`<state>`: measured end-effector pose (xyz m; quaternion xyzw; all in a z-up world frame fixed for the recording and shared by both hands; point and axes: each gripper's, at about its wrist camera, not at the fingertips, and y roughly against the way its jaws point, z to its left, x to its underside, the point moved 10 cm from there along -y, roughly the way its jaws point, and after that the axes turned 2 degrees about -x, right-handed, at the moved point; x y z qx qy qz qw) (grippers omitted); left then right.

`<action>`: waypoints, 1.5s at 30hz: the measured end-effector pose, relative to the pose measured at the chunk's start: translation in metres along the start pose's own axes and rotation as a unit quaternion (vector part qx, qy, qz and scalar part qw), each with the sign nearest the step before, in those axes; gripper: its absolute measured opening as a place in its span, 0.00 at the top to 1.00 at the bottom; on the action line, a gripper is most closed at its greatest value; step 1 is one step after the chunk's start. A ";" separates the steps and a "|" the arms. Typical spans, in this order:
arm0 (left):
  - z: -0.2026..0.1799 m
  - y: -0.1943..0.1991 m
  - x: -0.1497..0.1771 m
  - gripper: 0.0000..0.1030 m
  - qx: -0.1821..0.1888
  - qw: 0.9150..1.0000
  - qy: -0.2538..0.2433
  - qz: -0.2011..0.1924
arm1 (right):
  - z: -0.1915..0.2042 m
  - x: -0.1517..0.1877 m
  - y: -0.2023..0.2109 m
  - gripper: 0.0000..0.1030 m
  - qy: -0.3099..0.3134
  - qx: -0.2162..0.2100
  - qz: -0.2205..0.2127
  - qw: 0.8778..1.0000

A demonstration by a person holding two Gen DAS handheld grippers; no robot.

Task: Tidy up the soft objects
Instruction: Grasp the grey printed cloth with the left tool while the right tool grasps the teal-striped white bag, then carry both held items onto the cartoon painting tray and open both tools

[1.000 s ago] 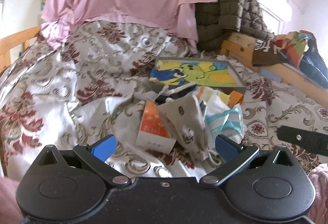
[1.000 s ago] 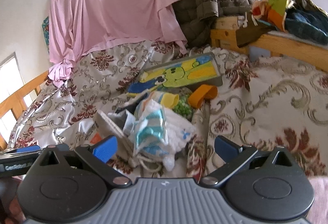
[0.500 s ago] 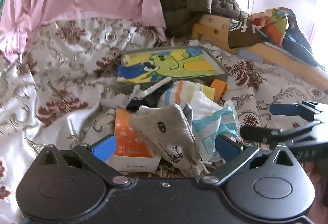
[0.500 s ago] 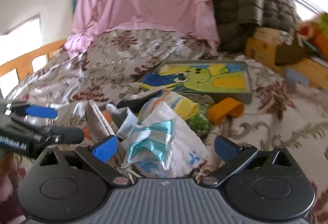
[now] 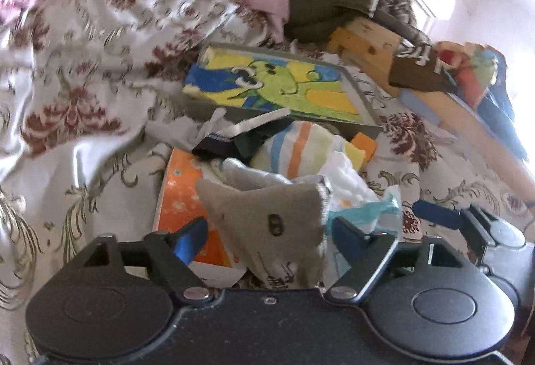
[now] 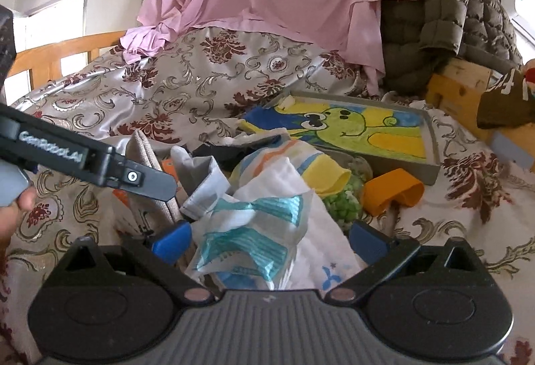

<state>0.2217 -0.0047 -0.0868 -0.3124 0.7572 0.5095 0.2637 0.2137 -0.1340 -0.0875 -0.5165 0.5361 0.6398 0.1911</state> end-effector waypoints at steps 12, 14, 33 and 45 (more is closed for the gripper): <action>0.003 -0.001 0.003 0.64 0.020 0.999 0.025 -0.007 | 0.010 0.007 -0.011 0.30 0.016 -0.018 0.011 1.000; 0.006 0.000 0.003 0.69 0.019 0.999 0.031 -0.007 | 0.012 0.007 -0.011 0.32 0.021 -0.018 0.010 1.000; -0.007 0.058 0.010 0.81 0.034 0.997 0.050 -0.050 | -0.003 -0.016 0.027 0.40 0.017 0.024 -0.077 0.997; -0.022 0.078 -0.075 0.81 0.056 0.985 0.074 -0.142 | -0.062 -0.050 0.037 0.38 -0.064 0.061 -0.133 0.987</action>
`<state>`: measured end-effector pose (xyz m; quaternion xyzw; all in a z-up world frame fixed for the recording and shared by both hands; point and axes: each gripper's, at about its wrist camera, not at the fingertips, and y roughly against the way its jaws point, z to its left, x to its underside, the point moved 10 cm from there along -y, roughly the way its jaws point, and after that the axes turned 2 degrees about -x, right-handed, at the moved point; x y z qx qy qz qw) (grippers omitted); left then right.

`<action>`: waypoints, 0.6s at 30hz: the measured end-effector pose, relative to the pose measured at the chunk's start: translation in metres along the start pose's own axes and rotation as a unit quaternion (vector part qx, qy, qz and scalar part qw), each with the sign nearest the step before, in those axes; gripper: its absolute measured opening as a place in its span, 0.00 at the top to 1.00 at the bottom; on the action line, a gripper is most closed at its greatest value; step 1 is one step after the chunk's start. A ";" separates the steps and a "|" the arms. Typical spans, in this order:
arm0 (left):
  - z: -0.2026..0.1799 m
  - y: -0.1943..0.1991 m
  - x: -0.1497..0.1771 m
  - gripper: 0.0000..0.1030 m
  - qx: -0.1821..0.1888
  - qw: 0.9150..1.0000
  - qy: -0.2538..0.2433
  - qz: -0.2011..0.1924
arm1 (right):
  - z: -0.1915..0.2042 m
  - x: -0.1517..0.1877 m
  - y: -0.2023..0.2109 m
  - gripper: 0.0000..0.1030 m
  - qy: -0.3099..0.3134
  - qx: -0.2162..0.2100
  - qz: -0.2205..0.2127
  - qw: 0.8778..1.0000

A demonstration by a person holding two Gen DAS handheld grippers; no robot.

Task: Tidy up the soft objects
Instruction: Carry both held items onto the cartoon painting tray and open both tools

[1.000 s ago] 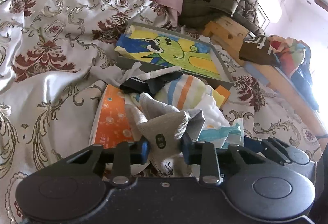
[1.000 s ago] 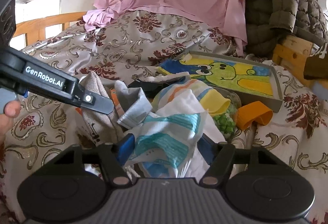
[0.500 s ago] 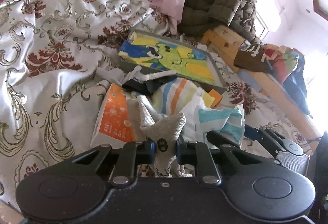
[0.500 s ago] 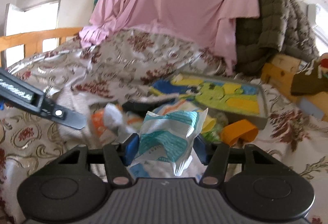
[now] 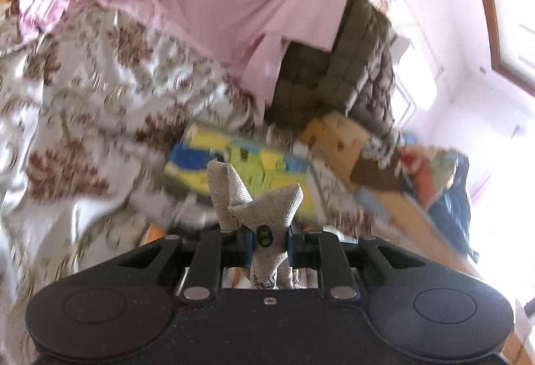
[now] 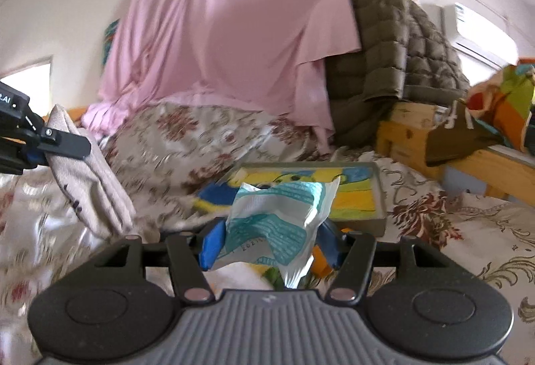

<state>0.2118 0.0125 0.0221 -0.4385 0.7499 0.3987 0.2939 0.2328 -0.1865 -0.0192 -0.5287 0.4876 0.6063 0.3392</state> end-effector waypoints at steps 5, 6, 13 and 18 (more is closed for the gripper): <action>-0.022 -0.046 -0.048 0.81 0.011 0.999 -0.009 -0.044 | -0.031 -0.029 -0.043 0.38 -0.009 0.025 -0.025 0.999; -0.027 -0.060 -0.059 0.81 0.011 0.998 -0.015 -0.055 | -0.037 -0.034 -0.055 0.38 -0.014 0.029 -0.027 0.999; -0.039 -0.167 -0.096 0.80 -0.008 0.998 -0.046 -0.052 | -0.072 -0.035 -0.146 0.38 -0.050 0.021 0.014 0.998; -0.038 -0.245 -0.089 0.80 -0.015 0.998 -0.066 -0.013 | -0.093 -0.010 -0.192 0.38 -0.047 0.028 0.059 0.997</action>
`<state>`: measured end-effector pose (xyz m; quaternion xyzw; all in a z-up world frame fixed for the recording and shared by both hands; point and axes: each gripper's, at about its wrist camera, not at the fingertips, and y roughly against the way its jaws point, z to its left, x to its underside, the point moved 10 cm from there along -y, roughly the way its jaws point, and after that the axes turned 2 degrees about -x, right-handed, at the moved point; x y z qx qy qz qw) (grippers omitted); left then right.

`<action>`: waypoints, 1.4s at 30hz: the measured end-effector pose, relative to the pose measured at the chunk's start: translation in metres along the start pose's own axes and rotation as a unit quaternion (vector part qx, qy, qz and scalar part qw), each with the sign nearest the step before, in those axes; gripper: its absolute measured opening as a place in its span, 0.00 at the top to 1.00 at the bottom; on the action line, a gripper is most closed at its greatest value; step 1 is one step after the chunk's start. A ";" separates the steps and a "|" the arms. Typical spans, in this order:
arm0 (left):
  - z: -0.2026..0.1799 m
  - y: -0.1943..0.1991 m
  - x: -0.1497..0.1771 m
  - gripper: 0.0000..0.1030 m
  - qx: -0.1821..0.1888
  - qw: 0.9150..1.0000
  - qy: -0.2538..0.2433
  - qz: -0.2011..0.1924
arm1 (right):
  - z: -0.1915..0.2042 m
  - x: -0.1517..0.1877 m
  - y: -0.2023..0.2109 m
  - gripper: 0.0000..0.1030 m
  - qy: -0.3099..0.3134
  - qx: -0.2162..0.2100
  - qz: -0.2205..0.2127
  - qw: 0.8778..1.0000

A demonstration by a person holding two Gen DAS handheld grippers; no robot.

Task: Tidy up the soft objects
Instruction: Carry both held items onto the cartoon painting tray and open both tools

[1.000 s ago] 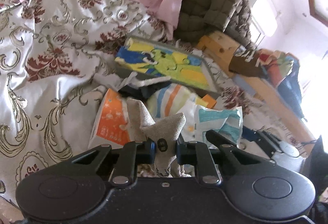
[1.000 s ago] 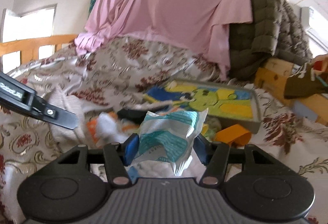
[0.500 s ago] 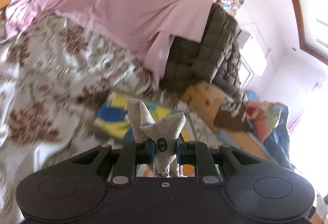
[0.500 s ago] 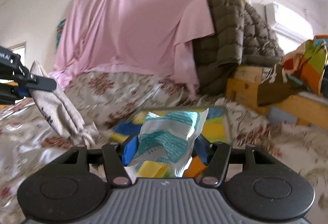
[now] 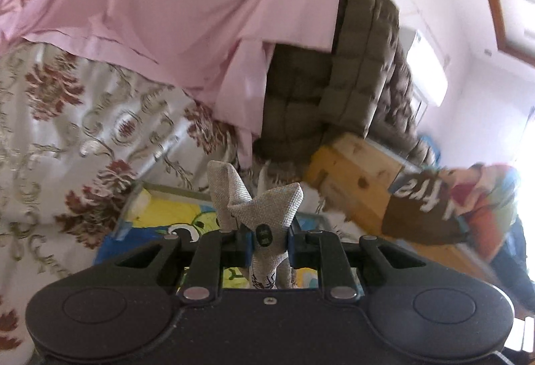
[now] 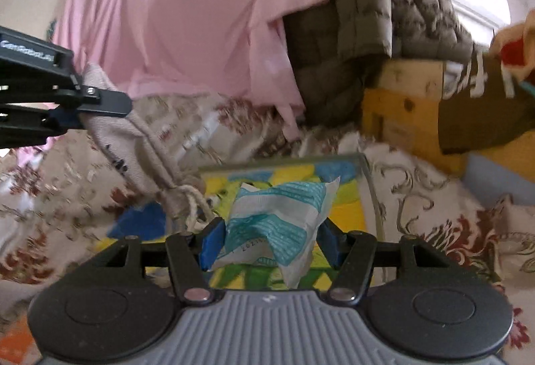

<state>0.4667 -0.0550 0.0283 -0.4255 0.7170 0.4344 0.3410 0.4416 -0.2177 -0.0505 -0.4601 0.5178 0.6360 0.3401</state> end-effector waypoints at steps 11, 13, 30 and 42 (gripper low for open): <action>0.030 -0.081 0.054 0.78 -0.061 0.994 0.050 0.081 | -0.038 0.017 -0.036 0.37 -0.006 0.048 0.061 0.997; 0.040 -0.082 0.053 0.77 -0.071 0.991 0.070 0.086 | -0.037 0.021 -0.040 0.35 0.000 0.046 0.073 0.996; 0.066 -0.062 0.063 0.08 -0.196 0.975 -0.001 0.108 | -0.029 0.020 -0.031 0.04 0.031 0.057 0.059 0.996; 0.037 0.019 0.039 0.01 -0.178 0.983 -0.034 0.012 | -0.022 -0.024 0.047 0.00 -0.002 0.041 -0.058 0.997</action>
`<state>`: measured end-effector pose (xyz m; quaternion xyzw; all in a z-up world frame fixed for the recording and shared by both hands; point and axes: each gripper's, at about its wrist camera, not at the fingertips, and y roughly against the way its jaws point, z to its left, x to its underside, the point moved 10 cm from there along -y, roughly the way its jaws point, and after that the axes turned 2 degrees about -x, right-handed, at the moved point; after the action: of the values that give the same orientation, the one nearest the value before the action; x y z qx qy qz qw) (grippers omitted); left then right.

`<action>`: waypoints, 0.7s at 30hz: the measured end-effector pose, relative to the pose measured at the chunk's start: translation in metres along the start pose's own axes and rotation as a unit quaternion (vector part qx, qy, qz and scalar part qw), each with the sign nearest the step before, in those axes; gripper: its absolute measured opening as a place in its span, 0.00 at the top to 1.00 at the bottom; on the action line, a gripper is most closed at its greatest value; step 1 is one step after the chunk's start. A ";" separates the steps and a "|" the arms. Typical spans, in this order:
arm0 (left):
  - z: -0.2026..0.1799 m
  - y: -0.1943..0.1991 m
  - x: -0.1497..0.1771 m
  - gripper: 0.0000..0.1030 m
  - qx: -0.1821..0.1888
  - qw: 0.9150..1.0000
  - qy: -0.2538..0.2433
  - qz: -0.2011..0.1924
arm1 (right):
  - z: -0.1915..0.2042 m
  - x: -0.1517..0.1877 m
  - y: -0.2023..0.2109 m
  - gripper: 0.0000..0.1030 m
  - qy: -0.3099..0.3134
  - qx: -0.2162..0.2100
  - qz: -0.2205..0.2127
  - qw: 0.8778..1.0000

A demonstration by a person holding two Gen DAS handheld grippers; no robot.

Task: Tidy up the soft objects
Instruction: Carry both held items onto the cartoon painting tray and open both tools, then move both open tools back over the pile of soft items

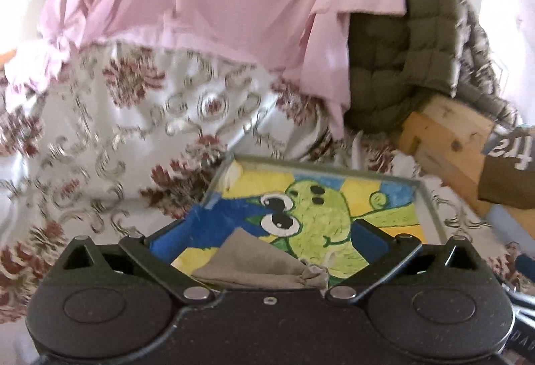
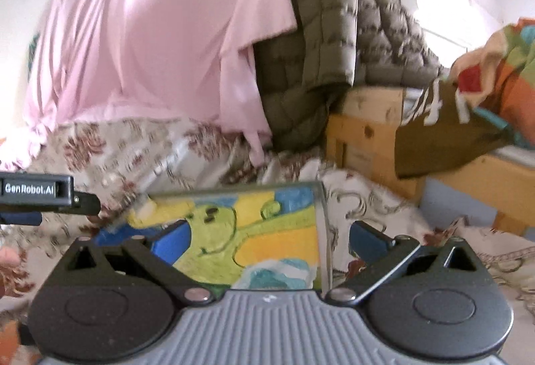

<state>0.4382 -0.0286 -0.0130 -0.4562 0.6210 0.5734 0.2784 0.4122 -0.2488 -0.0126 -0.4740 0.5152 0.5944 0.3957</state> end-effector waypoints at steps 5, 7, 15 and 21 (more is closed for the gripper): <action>0.004 0.054 -0.002 0.01 -0.001 0.998 -0.027 -0.049 | 0.013 -0.013 0.039 0.00 0.009 0.000 -0.036 0.999; 0.008 0.077 0.001 0.01 -0.004 0.997 -0.035 -0.066 | 0.020 -0.014 0.057 0.00 0.014 0.003 -0.047 0.999; 0.035 0.152 0.028 0.01 0.001 0.995 -0.044 -0.092 | 0.039 -0.007 0.141 0.00 -0.027 0.020 -0.107 0.994; 0.059 0.203 0.054 0.01 -0.013 0.992 -0.063 -0.110 | 0.050 0.018 0.194 0.00 -0.024 0.077 -0.093 0.992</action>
<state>0.2250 0.0000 0.0218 -0.4881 0.5410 0.5747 0.3726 0.2143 -0.2301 0.0164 -0.4739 0.5036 0.5243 0.4969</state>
